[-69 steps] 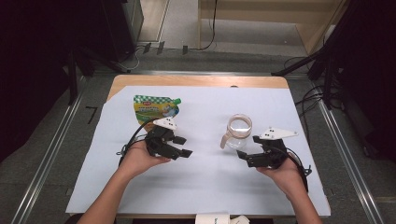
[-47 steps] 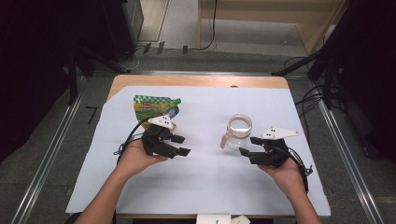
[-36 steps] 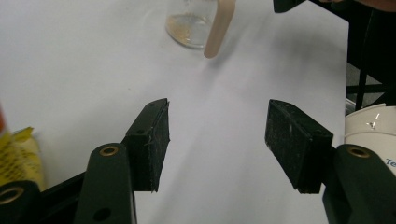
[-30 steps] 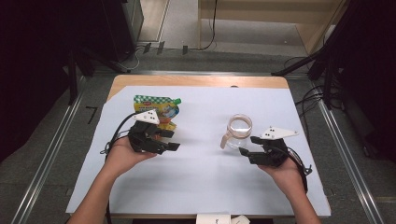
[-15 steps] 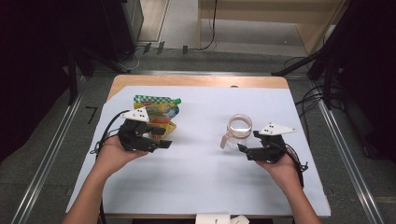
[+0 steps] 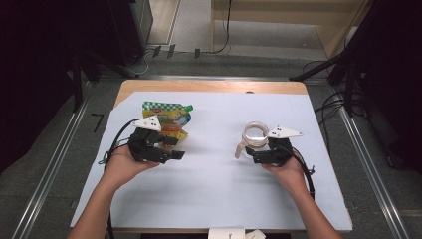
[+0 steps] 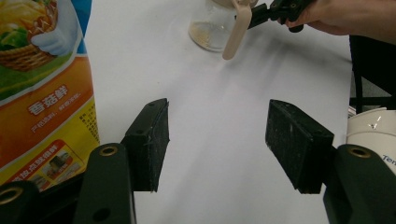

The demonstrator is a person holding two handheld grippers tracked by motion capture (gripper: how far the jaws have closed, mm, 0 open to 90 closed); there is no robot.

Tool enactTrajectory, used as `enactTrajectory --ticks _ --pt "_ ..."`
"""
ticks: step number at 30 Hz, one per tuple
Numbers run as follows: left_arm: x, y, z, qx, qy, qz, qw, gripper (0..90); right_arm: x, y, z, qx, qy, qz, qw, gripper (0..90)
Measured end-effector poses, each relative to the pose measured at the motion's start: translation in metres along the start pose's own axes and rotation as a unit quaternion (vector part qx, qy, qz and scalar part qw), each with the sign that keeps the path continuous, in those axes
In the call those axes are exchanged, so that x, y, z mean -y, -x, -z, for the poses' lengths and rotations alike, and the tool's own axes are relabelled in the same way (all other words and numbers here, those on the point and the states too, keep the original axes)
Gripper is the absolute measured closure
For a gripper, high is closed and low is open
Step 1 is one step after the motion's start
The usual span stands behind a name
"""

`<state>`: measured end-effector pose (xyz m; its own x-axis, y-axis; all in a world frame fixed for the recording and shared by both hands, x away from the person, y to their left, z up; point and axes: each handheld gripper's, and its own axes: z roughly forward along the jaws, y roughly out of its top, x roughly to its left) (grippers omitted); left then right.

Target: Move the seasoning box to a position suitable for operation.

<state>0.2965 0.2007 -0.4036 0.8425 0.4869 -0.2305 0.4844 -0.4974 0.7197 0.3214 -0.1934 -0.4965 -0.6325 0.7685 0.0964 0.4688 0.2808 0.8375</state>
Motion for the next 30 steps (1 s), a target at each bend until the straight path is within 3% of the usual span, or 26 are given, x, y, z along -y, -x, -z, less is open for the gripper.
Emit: enactTrajectory --ticks 7,17,22,23,30 --pt "0.0 0.001 -0.003 0.001 -0.005 -0.002 1.0 40.4 0.002 -0.001 -0.009 0.005 0.021 -0.003 0.9998 11.0" --pt "0.0 0.002 -0.003 0.001 -0.003 -0.002 1.0 40.4 -0.003 -0.003 -0.008 0.003 0.007 0.012 0.9999 11.7" --pt "-0.001 0.003 -0.005 0.001 -0.005 0.0 1.0 40.5 -0.009 -0.018 -0.008 -0.017 0.014 0.02 0.9996 11.7" --pt "-0.001 0.004 -0.005 0.002 -0.007 -0.002 1.0 40.6 -0.011 -0.03 -0.009 -0.034 0.019 0.026 0.9989 11.7" --pt "-0.002 0.008 -0.01 0.005 -0.012 -0.006 0.9999 40.6 -0.014 -0.059 -0.015 -0.064 0.017 0.046 0.9967 11.7"
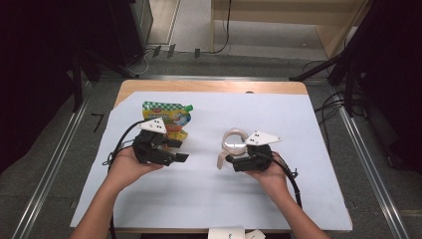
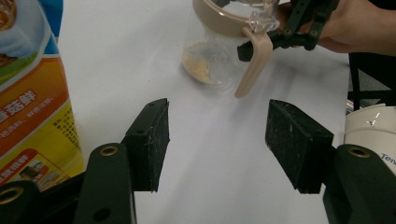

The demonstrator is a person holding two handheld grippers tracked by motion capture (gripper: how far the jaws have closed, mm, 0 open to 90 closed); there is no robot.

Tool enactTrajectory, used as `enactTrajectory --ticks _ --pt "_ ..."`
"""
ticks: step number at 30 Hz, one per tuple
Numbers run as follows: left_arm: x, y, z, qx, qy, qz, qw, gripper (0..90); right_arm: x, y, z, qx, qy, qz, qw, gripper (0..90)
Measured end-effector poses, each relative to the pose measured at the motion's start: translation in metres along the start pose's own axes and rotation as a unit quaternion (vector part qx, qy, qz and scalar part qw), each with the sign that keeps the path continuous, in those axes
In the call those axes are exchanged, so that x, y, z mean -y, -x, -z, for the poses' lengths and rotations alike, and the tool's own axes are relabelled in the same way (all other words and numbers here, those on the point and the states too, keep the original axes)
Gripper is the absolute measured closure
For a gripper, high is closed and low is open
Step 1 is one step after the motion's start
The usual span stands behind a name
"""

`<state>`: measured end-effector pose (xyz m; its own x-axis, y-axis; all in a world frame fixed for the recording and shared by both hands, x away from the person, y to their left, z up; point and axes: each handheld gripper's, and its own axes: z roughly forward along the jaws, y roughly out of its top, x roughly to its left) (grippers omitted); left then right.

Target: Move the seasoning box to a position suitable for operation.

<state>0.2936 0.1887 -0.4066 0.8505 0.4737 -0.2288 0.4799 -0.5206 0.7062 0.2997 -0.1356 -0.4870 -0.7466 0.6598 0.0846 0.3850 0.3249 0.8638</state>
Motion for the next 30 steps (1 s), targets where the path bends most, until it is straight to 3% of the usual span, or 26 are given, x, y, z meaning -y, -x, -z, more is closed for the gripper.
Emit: enactTrajectory --ticks 4,8,13,14,17,18,22,24,27,30 --pt "-0.003 0.005 -0.003 0.005 -0.001 -0.007 1.0 40.6 0.002 -0.021 -0.01 -0.017 -0.007 0.016 0.9997 11.7" --pt "-0.003 0.006 -0.005 0.005 -0.002 -0.009 0.9999 40.7 0.005 -0.027 -0.015 -0.014 -0.005 0.029 0.9995 11.6" --pt "-0.003 0.008 -0.011 0.009 -0.004 -0.012 0.9999 40.9 0.007 -0.023 -0.014 -0.026 -0.006 0.021 0.9994 10.5" --pt "-0.003 0.009 -0.012 0.01 -0.006 -0.013 0.9999 41.1 0.007 -0.021 -0.014 -0.037 -0.015 -0.004 0.9992 7.9" --pt "-0.003 0.011 -0.015 0.011 -0.01 -0.017 0.9997 41.5 0.005 -0.02 -0.011 -0.031 -0.018 -0.019 0.9992 1.7" --pt "-0.003 0.012 -0.016 0.013 -0.009 -0.017 0.9997 42.1 0.005 -0.019 -0.006 -0.033 -0.031 -0.023 0.9987 0.1" --pt "-0.003 0.012 -0.021 0.019 -0.006 -0.011 0.9997 43.2 0.008 -0.018 0.007 -0.025 -0.046 -0.01 0.9986 1.1" --pt "-0.003 0.013 -0.026 0.026 -0.005 -0.009 0.9996 47.7 0.009 -0.018 0.026 -0.032 -0.04 -0.004 0.9987 13.9" --pt "-0.001 0.014 -0.033 0.027 -0.002 -0.002 0.9996 50.0 0.008 -0.018 0.035 -0.045 -0.03 -0.01 0.9985 21.9" --pt "-0.001 0.015 -0.04 0.034 -0.003 0.001 0.9994 55.0 0.007 -0.021 0.046 -0.063 -0.023 -0.003 0.9977 41.3"
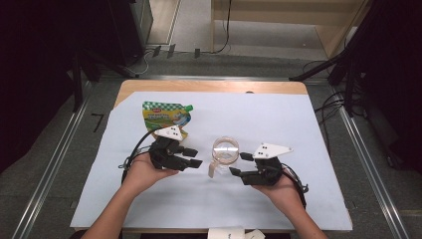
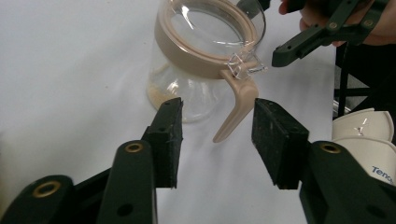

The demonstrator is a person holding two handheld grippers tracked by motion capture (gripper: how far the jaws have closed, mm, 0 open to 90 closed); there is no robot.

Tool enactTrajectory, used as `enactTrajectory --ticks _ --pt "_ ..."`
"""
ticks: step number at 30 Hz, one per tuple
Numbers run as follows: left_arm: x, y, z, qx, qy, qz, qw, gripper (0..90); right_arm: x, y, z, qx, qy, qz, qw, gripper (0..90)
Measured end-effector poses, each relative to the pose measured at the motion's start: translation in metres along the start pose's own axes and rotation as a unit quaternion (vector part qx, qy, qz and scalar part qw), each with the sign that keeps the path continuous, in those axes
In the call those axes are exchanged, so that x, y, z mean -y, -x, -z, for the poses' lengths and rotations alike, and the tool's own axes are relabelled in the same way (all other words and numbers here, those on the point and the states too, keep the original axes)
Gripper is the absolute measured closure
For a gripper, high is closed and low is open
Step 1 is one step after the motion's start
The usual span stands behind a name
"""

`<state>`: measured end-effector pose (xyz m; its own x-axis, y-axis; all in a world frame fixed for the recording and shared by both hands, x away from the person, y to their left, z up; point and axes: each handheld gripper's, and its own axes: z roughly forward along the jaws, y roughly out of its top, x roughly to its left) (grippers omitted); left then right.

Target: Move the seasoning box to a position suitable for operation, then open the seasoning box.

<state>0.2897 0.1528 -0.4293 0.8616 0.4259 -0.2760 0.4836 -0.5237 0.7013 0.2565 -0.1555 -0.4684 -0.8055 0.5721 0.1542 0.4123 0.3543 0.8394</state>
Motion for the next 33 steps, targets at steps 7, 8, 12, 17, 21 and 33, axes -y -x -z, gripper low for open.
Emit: enactTrajectory --ticks 7,8,12,17,21,33 --pt "-0.002 0.006 -0.013 -0.002 -0.024 -0.007 0.9997 84.2 -0.002 -0.005 0.01 0.009 -0.005 -0.005 0.9999 66.5" --pt "-0.002 0.007 -0.017 0.002 -0.027 -0.006 0.9996 85.9 -0.002 -0.004 0.012 0.013 -0.009 -0.015 0.9998 72.7" --pt "-0.002 0.009 -0.027 0.001 -0.044 -0.012 0.999 86.9 -0.001 -0.002 0.014 0.017 -0.016 -0.024 0.9995 82.7" --pt "-0.001 0.008 -0.03 0.004 -0.037 0.002 0.9993 89.5 -0.001 -0.003 0.011 0.02 -0.028 -0.023 0.9991 89.5" --pt "0.001 0.009 -0.031 0.003 -0.031 0.003 0.9995 90.0 -0.003 -0.004 0.007 0.017 -0.029 -0.025 0.9991 89.8" --pt "-0.002 0.019 -0.04 0.006 -0.03 0.002 0.9995 90.0 -0.004 -0.002 0.004 0.02 -0.043 -0.022 0.9986 90.0"
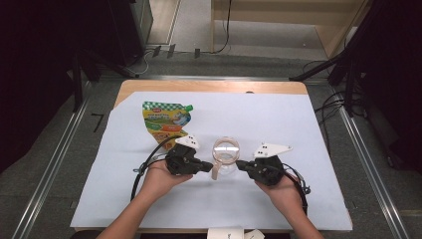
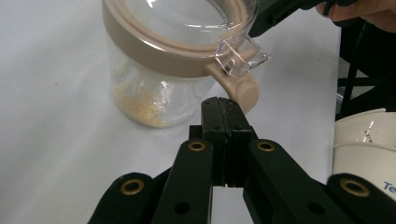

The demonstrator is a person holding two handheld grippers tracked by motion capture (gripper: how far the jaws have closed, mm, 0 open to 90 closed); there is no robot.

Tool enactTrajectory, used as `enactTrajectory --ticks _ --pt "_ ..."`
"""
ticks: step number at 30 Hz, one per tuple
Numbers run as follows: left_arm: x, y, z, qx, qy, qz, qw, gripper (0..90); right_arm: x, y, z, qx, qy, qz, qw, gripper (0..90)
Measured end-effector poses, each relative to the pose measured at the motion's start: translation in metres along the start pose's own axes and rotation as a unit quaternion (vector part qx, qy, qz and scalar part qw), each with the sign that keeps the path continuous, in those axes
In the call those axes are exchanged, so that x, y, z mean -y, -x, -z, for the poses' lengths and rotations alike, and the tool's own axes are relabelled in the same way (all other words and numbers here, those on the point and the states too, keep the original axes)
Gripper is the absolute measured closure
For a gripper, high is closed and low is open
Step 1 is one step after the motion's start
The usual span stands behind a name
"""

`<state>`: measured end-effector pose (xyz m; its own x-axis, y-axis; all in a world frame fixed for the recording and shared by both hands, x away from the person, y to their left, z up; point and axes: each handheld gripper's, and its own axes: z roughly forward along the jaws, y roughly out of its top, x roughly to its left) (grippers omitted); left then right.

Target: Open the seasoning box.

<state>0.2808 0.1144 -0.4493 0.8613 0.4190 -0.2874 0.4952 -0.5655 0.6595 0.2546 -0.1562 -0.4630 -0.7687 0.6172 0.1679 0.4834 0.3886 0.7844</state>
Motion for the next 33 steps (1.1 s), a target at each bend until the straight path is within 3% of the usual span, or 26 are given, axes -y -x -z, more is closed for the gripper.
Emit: enactTrajectory --ticks 11,20,29,33 --pt "-0.008 0.013 -0.016 0.002 0.004 -0.022 0.9997 90.0 0.001 0.01 0.004 0.017 0.001 -0.01 0.9998 89.9" --pt "-0.017 0.025 -0.03 0.034 0.025 -0.036 0.9985 89.4 0.001 0.013 0.004 0.024 -0.005 -0.016 0.9996 89.8" --pt "-0.015 0.018 -0.006 0.023 0.022 -0.024 0.9992 86.4 0.001 0.0 0.013 0.021 0.007 -0.006 0.9997 88.9" --pt "-0.011 0.011 0.004 0.011 0.014 -0.015 0.9997 78.0 0.005 -0.008 0.019 0.014 0.012 -0.012 0.9998 88.8"
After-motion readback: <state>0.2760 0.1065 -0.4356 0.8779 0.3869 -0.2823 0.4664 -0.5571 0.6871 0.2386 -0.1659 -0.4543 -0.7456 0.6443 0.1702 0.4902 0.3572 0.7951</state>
